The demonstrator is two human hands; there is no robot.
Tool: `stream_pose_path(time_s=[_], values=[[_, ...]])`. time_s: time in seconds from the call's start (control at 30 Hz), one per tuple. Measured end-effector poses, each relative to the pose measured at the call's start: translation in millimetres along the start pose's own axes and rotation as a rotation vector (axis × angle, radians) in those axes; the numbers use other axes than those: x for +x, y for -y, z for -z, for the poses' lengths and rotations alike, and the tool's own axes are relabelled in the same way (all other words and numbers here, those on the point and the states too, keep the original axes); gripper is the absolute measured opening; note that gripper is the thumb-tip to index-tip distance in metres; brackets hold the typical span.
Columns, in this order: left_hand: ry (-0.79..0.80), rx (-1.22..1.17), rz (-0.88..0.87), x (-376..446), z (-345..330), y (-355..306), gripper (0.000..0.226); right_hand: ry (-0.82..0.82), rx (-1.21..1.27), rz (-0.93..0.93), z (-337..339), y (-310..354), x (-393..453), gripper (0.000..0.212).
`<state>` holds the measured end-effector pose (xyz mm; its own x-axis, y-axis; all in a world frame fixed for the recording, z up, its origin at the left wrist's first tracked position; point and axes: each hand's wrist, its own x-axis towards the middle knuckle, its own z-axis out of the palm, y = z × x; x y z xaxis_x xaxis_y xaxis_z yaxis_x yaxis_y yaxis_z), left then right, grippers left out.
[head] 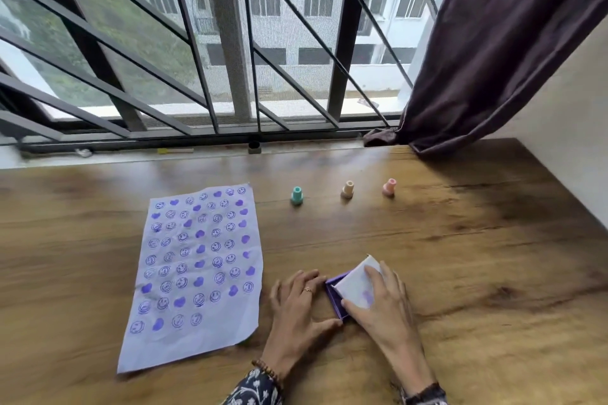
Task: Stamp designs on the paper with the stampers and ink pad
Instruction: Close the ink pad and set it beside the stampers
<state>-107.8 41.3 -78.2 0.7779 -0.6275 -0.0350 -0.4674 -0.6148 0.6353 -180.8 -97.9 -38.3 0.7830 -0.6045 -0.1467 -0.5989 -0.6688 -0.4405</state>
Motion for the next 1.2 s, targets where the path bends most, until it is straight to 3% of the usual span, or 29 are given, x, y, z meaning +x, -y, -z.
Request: stream_pose_path(time_s=[0.33, 1.2], values=[[-0.006, -0.035, -0.012, 0, 0, 2, 0.074, -0.070, 0.041, -0.252, 1, 12, -14, 0.070], [0.014, -0.128, -0.032, 3, 2, 9, 0.062, -0.107, 0.013, -0.215, -16, 13, -15, 0.075]])
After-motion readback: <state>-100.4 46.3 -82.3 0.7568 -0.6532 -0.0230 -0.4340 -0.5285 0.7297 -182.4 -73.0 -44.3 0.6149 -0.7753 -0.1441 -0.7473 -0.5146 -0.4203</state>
